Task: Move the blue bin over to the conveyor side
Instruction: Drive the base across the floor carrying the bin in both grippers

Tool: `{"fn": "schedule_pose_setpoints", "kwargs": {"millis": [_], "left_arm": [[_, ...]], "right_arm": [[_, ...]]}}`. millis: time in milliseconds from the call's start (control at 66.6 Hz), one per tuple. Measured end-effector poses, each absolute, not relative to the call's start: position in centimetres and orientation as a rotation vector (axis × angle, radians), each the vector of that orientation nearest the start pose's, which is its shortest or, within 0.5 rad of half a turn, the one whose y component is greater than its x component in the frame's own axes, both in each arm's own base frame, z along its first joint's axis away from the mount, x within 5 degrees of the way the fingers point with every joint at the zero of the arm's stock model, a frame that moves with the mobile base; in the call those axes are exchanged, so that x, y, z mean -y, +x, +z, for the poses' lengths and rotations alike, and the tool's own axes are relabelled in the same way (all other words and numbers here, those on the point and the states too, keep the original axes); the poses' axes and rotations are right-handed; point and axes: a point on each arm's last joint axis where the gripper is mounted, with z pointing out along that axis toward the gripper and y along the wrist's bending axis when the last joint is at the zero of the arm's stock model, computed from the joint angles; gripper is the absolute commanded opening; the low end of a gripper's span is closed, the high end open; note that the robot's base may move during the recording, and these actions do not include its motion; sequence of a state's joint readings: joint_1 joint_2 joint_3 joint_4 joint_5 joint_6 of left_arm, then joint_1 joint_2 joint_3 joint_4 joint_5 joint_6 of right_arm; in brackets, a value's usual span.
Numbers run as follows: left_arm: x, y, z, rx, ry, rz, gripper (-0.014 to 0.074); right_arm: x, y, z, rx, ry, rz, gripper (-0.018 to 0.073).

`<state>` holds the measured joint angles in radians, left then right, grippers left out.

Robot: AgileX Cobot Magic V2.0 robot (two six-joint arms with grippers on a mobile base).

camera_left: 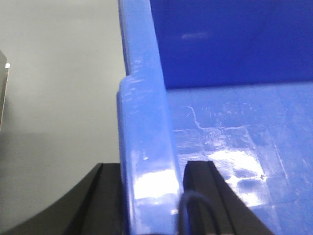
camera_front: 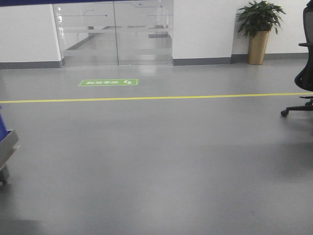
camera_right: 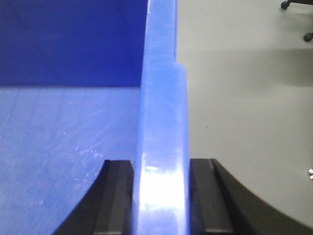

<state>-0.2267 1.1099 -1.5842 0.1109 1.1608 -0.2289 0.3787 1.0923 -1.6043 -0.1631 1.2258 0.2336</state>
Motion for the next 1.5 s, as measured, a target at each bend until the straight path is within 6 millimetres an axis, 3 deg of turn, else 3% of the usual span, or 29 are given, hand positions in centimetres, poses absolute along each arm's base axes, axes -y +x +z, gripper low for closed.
{"fn": "schedule_pose_setpoints", "kwargs": {"millis": [1502], "left_arm": [[3.19,18.18,49.43,-2.166,-0.013,-0.119,-0.0009]], "right_arm": [[-5.10,16.48,49.85,-2.185,-0.134,0.151,-0.0071]]}}
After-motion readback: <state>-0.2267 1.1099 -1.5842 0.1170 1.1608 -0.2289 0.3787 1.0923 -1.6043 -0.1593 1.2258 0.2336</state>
